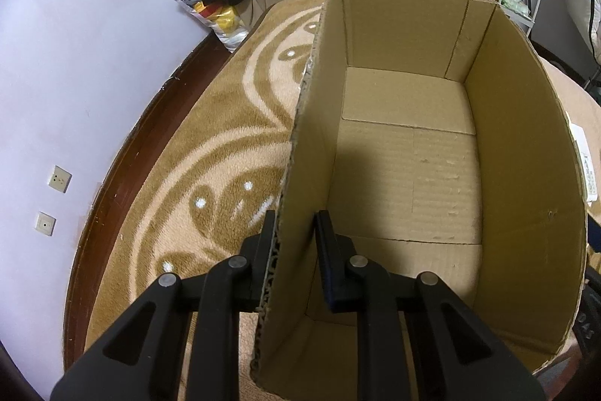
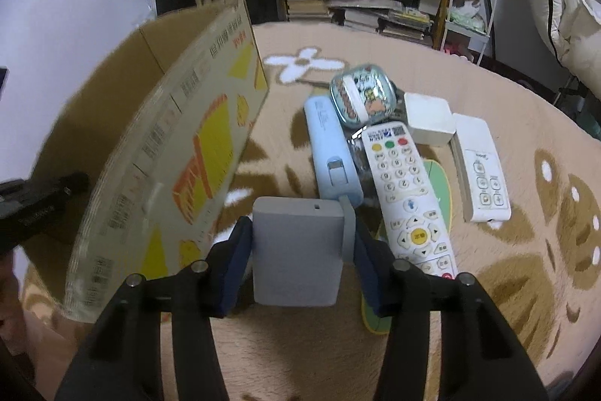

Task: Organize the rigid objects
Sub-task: 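Clamp the box wall with the left tool while the right tool grasps the white charger, then lift the white charger with the right tool and carry it over the box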

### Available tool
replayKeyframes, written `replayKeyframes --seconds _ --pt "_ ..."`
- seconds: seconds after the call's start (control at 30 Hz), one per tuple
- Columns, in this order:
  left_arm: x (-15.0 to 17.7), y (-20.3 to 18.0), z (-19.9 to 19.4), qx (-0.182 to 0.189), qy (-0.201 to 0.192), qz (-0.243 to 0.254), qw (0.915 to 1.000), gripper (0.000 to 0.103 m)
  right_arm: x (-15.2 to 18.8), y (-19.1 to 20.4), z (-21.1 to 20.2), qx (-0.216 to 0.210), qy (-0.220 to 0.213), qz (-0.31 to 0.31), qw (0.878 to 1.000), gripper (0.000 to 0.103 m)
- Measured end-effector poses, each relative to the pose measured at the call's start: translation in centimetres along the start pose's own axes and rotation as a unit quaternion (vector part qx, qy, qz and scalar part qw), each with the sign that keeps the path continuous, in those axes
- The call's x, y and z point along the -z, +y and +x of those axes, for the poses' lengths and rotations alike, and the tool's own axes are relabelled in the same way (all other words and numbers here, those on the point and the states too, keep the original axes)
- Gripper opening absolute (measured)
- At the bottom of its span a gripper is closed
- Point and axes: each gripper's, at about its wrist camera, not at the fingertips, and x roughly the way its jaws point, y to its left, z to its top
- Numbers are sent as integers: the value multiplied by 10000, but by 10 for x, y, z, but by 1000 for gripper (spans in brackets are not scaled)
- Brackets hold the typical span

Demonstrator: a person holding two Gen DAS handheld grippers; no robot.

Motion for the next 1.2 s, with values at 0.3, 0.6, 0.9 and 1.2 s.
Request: replayKeyframes --seconds 0.3,0.6,0.9,1.2 --pt "1 1 0 4 5 -25 10000 19 5 -2 -18 -88 -128 109 9998 55" --pt "0 1 -1 -14 8 -25 10000 19 19 -18 4 -322 389 515 9974 55" --pt "1 2 -1 -41 -1 -2 10000 20 27 -19 13 -287 628 563 9960 73" --pt "1 1 -1 -68 0 8 10000 20 39 -14 32 -373 1253 694 9890 64"
